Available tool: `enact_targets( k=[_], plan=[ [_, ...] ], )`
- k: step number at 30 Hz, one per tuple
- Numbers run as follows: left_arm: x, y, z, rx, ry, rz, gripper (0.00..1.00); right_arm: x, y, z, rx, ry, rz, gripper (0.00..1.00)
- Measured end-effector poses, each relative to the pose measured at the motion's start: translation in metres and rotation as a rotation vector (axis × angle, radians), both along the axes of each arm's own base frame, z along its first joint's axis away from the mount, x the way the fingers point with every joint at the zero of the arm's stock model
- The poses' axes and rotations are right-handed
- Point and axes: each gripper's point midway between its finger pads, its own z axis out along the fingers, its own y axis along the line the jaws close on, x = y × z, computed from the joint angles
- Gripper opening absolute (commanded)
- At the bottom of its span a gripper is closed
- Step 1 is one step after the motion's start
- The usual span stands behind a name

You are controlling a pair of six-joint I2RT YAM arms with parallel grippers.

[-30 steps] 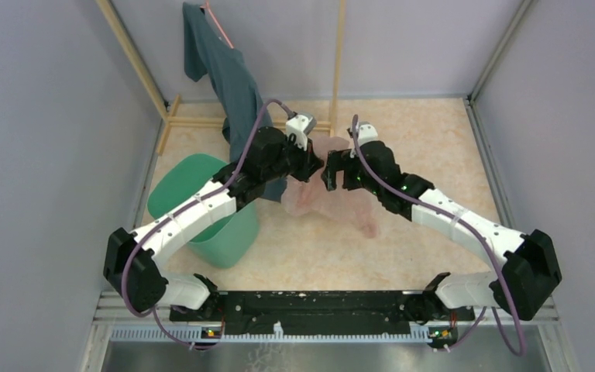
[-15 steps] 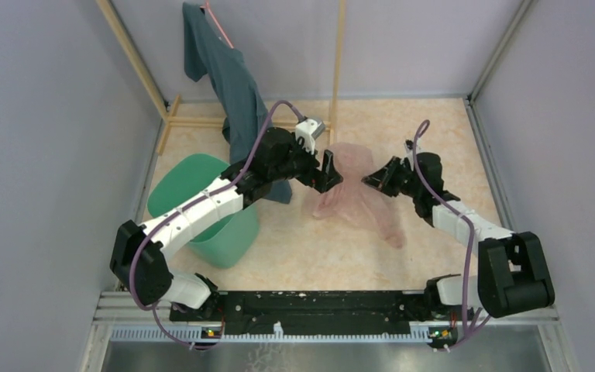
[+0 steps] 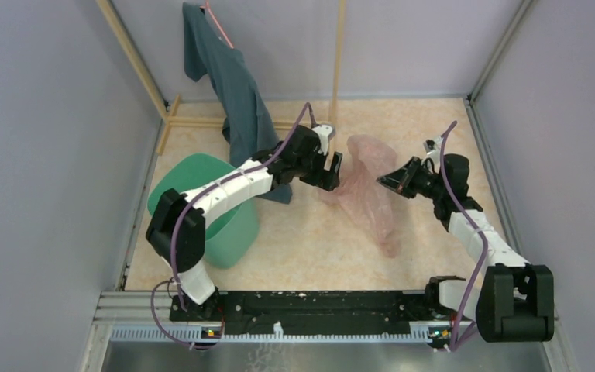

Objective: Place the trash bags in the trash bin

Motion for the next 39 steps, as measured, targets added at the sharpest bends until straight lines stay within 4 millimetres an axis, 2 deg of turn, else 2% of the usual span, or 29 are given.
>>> enact_targets(
  k=[6,9,13,16,19,22,24,27,32,35,39],
  plan=[
    [-0.003,-0.001,-0.054,0.081,0.121,-0.004,0.85,-0.012,0.007,0.010,0.028,-0.017,0.055,0.00],
    [-0.004,-0.004,-0.070,0.108,0.164,-0.013,0.83,-0.019,0.011,0.021,0.051,-0.046,0.083,0.00],
    [-0.004,-0.010,-0.084,0.115,0.200,-0.031,0.72,-0.031,0.016,0.024,0.087,-0.052,0.128,0.00],
    [-0.001,-0.015,-0.092,0.115,0.214,-0.041,0.60,-0.040,0.019,0.021,0.100,-0.039,0.148,0.00],
    [0.001,-0.018,-0.098,0.121,0.222,-0.043,0.40,-0.047,0.021,0.026,0.107,-0.047,0.169,0.00],
    [0.006,-0.017,-0.100,0.138,0.212,-0.039,0.29,-0.054,0.021,0.031,0.097,-0.069,0.181,0.00],
    [0.009,-0.015,-0.099,0.154,0.199,-0.028,0.21,-0.059,0.020,0.034,0.086,-0.085,0.186,0.00],
    [0.014,-0.010,-0.098,0.176,0.174,-0.010,0.02,-0.065,0.020,0.034,0.071,-0.095,0.196,0.00],
    [0.015,-0.003,-0.087,0.191,0.151,0.014,0.00,-0.070,0.018,0.024,0.045,-0.040,0.188,0.00],
    [0.016,0.003,-0.061,0.172,0.099,0.040,0.00,-0.065,0.009,0.016,-0.009,-0.004,0.123,0.00],
    [0.004,0.023,0.007,0.053,-0.061,0.071,0.00,-0.056,-0.002,0.003,-0.058,0.037,0.040,0.00]
  ],
)
